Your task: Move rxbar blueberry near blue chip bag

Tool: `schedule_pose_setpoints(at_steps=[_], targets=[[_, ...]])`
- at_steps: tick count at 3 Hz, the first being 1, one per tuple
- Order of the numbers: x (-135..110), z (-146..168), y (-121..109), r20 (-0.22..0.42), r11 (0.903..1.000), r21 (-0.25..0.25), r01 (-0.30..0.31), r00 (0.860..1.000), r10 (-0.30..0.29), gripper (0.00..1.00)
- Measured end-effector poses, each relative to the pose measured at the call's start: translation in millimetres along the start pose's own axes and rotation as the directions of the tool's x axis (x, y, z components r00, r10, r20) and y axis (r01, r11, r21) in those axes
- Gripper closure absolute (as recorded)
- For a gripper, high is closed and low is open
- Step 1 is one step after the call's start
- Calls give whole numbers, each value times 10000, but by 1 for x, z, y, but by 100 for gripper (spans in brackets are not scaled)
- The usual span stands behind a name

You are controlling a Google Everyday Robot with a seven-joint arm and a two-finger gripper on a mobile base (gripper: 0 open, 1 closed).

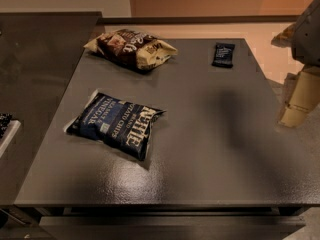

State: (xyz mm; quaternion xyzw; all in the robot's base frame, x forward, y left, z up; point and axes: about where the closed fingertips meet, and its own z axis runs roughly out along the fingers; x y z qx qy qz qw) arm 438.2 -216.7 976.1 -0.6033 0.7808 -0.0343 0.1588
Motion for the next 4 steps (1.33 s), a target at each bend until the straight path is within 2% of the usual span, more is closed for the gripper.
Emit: schedule_pose_setpoints(at_steps=[1,2,3,4], targets=[[-1,0,-2,4,10000,26,-19,10000,19,0],[19,39,-17,-76,9996,72,-269,9996,270,0],[68,128,-61,-244,9923,195,-1226,9921,1230,0],[93,172,-101,30,9766,501,-2093,9778,2094,0]])
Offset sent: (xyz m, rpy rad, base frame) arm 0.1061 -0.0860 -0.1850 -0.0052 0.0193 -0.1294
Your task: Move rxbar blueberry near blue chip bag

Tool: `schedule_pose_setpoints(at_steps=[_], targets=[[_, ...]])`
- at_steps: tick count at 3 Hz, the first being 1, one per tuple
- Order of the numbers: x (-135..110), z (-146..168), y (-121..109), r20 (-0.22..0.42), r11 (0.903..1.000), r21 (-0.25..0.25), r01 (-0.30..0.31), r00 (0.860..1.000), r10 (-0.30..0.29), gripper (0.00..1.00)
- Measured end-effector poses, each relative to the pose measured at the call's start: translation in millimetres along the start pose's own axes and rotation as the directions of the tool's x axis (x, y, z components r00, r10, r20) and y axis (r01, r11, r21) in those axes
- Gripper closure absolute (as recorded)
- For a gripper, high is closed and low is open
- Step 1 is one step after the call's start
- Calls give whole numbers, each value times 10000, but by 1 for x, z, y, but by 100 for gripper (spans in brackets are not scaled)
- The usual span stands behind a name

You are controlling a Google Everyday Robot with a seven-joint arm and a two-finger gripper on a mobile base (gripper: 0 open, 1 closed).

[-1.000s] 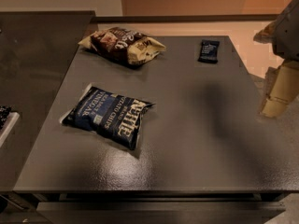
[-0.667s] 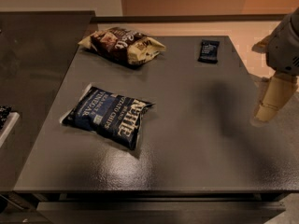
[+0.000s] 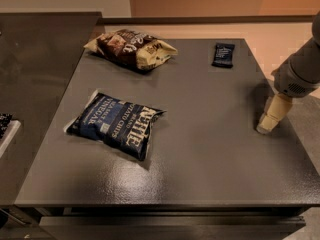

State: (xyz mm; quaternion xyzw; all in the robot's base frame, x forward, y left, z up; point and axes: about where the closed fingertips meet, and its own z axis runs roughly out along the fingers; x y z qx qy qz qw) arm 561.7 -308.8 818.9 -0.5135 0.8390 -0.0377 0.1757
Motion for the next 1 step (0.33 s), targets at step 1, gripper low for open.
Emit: schedule_pose_setpoints(at_steps=[1], targets=[[0,0,0,0,10000,-1,0,10000,0,0]])
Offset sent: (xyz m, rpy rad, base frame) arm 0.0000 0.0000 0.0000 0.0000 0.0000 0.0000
